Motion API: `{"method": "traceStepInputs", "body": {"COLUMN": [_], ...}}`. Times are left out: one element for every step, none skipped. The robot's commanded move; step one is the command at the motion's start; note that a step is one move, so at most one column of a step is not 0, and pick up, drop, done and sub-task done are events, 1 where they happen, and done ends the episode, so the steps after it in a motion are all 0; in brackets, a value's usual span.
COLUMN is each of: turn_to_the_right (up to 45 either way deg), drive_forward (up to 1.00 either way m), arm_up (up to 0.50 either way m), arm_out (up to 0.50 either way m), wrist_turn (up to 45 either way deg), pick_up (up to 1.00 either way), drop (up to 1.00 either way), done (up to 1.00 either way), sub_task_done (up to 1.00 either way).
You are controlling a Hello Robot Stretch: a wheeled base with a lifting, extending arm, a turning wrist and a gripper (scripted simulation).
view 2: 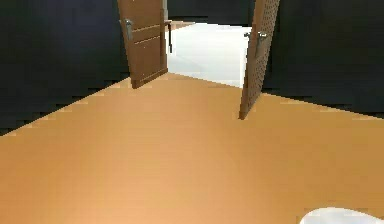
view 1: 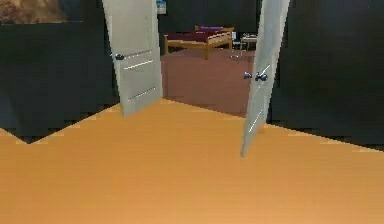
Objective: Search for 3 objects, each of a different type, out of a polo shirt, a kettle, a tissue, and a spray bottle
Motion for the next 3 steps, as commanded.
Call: {"method": "traceStepInputs", "body": {"turn_to_the_right": [0.0, 0.0, 3.0], "drive_forward": [1.0, 0.5, 0.0], "arm_up": [0.0, 0.0, 0.0], "arm_out": [0.0, 0.0, 0.0], "wrist_turn": [0.0, 0.0, 0.0], "pick_up": [0.0, 0.0, 0.0], "drop": [0.0, 0.0, 0.0], "done": [0.0, 0.0, 0.0], "sub_task_done": [0.0, 0.0, 0.0]}}
